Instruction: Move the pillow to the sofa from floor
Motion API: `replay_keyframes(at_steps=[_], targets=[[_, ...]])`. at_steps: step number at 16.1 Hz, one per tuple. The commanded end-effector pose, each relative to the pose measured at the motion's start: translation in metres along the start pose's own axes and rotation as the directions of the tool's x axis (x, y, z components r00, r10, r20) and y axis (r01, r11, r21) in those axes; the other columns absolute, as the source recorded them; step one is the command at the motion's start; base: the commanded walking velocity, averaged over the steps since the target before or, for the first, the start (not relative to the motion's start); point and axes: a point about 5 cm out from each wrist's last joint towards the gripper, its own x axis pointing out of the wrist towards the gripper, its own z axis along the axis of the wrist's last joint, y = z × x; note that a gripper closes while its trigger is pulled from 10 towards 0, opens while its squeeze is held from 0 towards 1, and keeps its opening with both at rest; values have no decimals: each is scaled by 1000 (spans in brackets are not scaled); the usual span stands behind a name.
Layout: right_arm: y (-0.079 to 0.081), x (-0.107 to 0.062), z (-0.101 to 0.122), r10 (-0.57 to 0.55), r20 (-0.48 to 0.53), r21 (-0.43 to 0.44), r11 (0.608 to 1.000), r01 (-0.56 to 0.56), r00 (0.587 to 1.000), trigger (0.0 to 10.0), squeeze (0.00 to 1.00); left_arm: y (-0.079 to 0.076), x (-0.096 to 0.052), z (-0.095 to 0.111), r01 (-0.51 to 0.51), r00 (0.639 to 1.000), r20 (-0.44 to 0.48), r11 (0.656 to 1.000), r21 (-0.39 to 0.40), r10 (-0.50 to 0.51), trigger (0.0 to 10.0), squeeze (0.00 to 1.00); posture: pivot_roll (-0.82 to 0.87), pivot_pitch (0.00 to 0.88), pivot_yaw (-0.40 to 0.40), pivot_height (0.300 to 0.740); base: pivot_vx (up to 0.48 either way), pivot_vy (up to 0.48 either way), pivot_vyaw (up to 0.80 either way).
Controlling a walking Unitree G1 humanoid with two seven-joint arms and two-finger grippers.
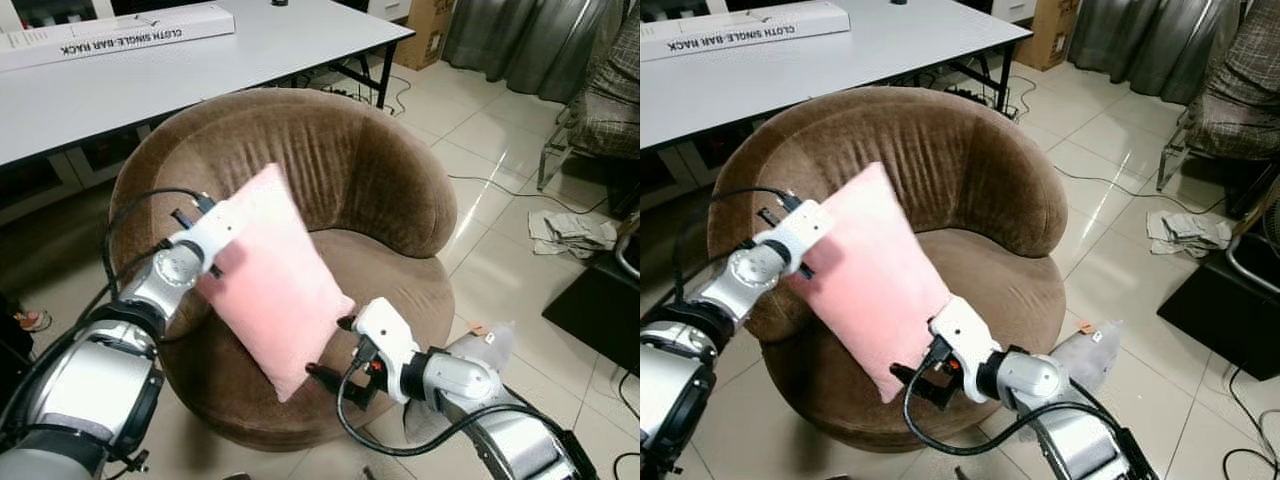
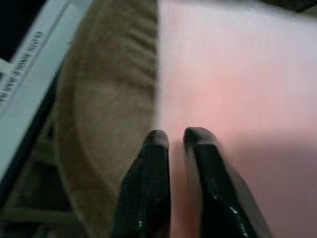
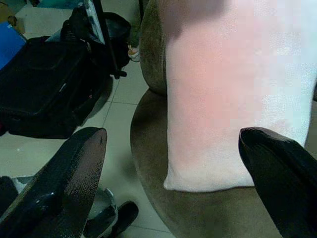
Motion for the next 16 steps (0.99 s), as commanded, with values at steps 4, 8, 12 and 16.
replay_keyframes(at_steps=[4, 8, 12, 16], targets=[[-12, 1, 1, -46, 10, -14, 999, 47, 999, 10000, 0, 12, 2, 9, -68, 997, 22, 998, -12, 69, 10000, 1000, -189, 25, -46, 740, 0, 0, 0], [-40, -16, 3, -201, 29, 13, 980, 201, 979, 10000, 0, -10, 6, 44, 93, 974, 226, 895, -436, 9, 10000, 0, -133, 0, -48, 740, 0, 0, 0], [-71, -43, -3, -469, 27, 92, 881, 465, 883, 10000, 0, -44, 2, 57, 304, 924, 369, 773, -557, -97, 10000, 0, -89, 0, -13, 740, 0, 0, 0], [-92, -58, -18, -708, -38, 249, 676, 693, 705, 10000, 0, -64, -22, 50, 299, 914, 404, 749, -592, -45, 10000, 0, -11, 0, -16, 740, 0, 0, 0]])
